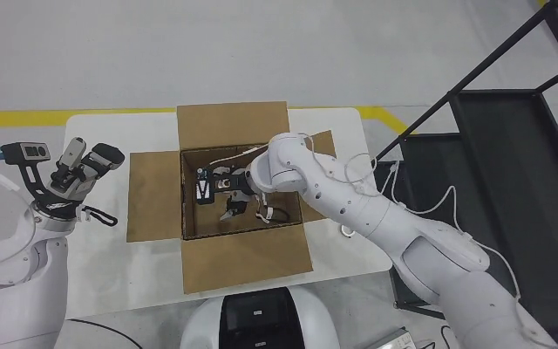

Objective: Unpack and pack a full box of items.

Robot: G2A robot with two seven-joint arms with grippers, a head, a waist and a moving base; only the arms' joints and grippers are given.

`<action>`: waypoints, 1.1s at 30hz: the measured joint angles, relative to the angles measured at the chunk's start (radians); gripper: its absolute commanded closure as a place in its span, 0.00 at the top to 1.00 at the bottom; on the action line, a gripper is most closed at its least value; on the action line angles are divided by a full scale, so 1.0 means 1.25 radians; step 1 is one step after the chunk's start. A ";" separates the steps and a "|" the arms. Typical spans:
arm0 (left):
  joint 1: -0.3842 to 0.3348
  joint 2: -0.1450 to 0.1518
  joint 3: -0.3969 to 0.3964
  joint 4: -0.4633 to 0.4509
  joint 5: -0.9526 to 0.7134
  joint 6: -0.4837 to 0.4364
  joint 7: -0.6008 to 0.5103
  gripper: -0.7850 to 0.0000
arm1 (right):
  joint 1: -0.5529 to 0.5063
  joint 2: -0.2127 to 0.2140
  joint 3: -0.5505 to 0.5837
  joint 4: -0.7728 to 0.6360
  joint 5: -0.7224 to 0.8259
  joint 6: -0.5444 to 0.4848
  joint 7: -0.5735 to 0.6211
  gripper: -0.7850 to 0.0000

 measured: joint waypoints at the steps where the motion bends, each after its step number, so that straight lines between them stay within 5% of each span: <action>1: 0.000 0.000 0.000 0.000 0.000 0.000 0.000 1.00 | 0.006 -0.009 -0.011 0.019 -0.008 0.010 -0.011 1.00; 4: 0.000 0.000 0.000 0.000 0.000 0.000 0.000 1.00 | 0.020 -0.034 -0.039 0.080 -0.034 0.042 -0.045 0.96; 7: 0.000 0.000 0.000 0.000 0.000 0.000 0.000 1.00 | 0.034 -0.056 -0.062 0.127 -0.058 0.058 -0.068 0.50; 11: 0.000 0.000 0.000 0.000 0.000 0.000 0.000 1.00 | 0.052 -0.085 -0.082 0.175 -0.088 0.104 -0.077 0.33; 21: 0.000 0.000 0.000 0.000 0.000 0.000 0.000 1.00 | 0.070 -0.155 -0.117 0.309 -0.085 0.131 -0.080 0.50; 23: 0.000 0.000 0.000 0.000 0.000 0.000 0.000 1.00 | 0.074 -0.165 -0.120 0.327 -0.084 0.134 -0.080 0.65; 24: 0.000 0.000 0.000 0.000 0.000 0.000 0.000 1.00 | 0.077 -0.173 -0.121 0.340 -0.086 0.138 -0.083 0.83; 26: 0.000 0.000 0.000 0.000 0.000 0.000 0.000 1.00 | 0.083 -0.184 -0.124 0.356 -0.089 0.141 -0.089 1.00; 33: 0.000 0.000 0.000 0.000 0.000 0.000 0.000 1.00 | 0.094 -0.206 -0.123 0.384 -0.086 0.118 -0.142 1.00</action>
